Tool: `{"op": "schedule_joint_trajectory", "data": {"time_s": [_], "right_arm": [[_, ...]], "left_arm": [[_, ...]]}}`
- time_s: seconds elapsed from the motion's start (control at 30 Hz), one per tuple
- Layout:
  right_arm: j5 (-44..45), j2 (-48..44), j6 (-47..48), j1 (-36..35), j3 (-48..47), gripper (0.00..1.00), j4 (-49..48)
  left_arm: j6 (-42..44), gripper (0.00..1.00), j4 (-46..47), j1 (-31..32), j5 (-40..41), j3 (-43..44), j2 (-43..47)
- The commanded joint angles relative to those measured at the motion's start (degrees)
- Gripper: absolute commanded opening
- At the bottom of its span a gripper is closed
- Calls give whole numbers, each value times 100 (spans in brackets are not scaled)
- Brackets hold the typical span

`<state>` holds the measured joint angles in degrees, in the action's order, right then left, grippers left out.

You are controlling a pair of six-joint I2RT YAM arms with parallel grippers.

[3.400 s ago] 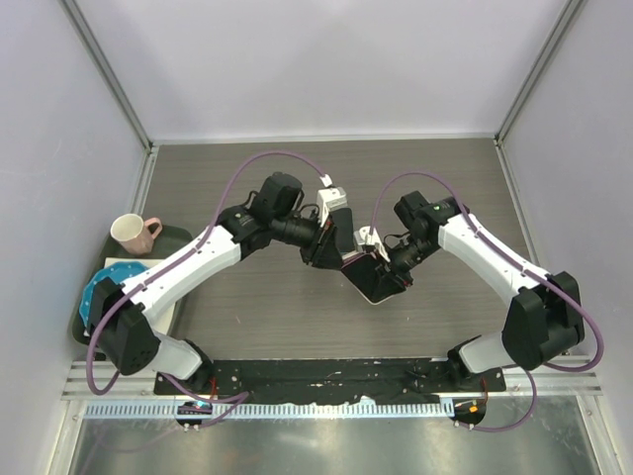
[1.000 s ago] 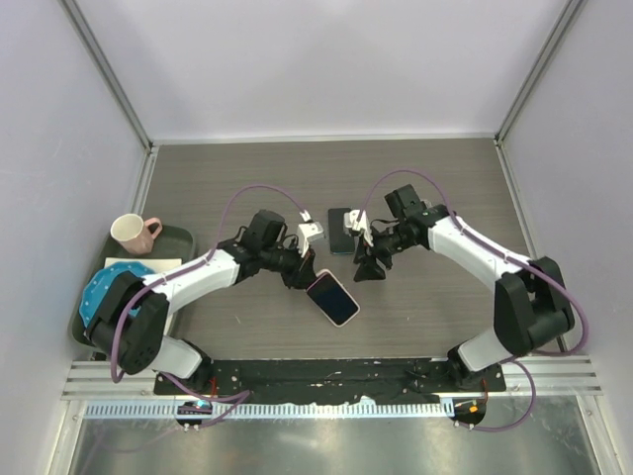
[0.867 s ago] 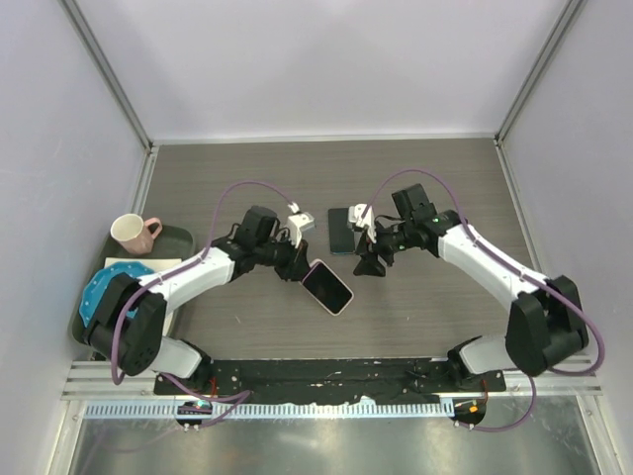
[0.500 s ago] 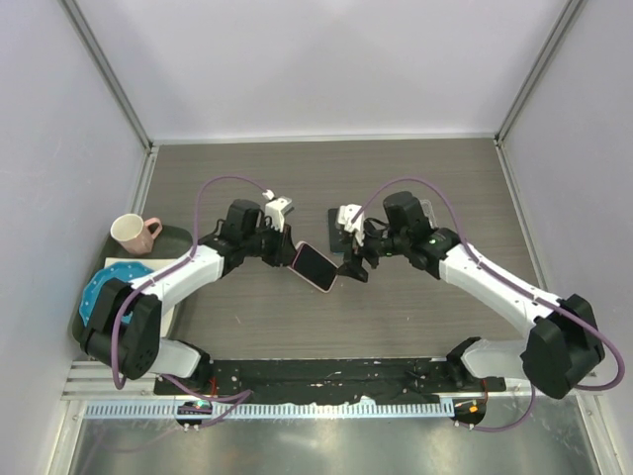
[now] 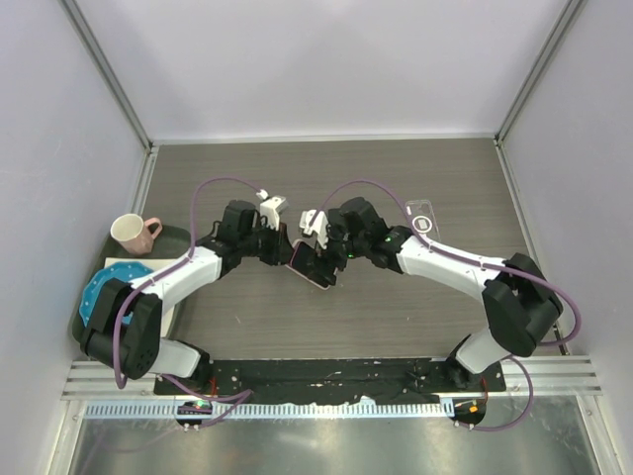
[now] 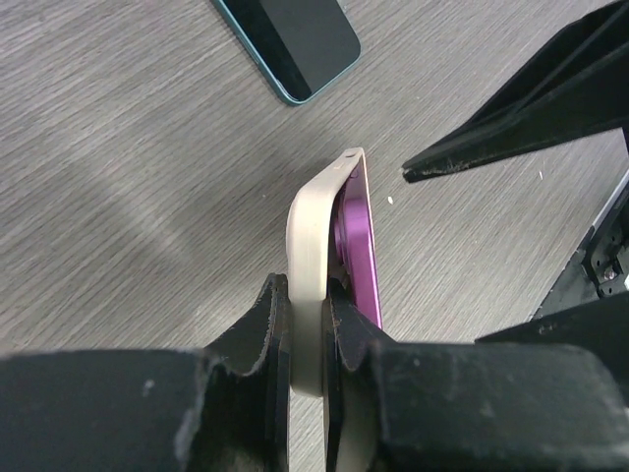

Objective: Take the phone out of the phone case
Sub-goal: Remove the phone case from the phone.

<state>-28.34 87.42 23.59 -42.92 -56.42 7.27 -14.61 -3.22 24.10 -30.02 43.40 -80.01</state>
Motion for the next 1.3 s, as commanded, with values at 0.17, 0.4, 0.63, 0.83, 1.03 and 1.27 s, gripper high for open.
{"op": "schedule_joint_trajectory", "data": {"time_s": [0.17, 0.4, 0.63, 0.83, 1.03, 1.27], "right_arm": [[285, 372, -109, -208, -528, 88, -690], [206, 697, -294, -261, -632, 90, -1070], [381, 970, -268, -314, -774, 93, -1140], [443, 1058, -48, -314, -747, 93, -1245], [539, 1049, 110, -323, -835, 94, -1201], [601, 1076, 23, -314, -844, 79, -1219]], "left_arm": [[-24, 0, 647, -151, -83, -7, 187], [-68, 0, 709, -177, -136, -16, 152], [-86, 0, 771, -186, -180, -42, 152], [-112, 0, 823, -177, -276, -59, 135], [-103, 0, 867, -177, -311, -77, 108], [-86, 0, 867, -177, -241, -86, 134]]}}
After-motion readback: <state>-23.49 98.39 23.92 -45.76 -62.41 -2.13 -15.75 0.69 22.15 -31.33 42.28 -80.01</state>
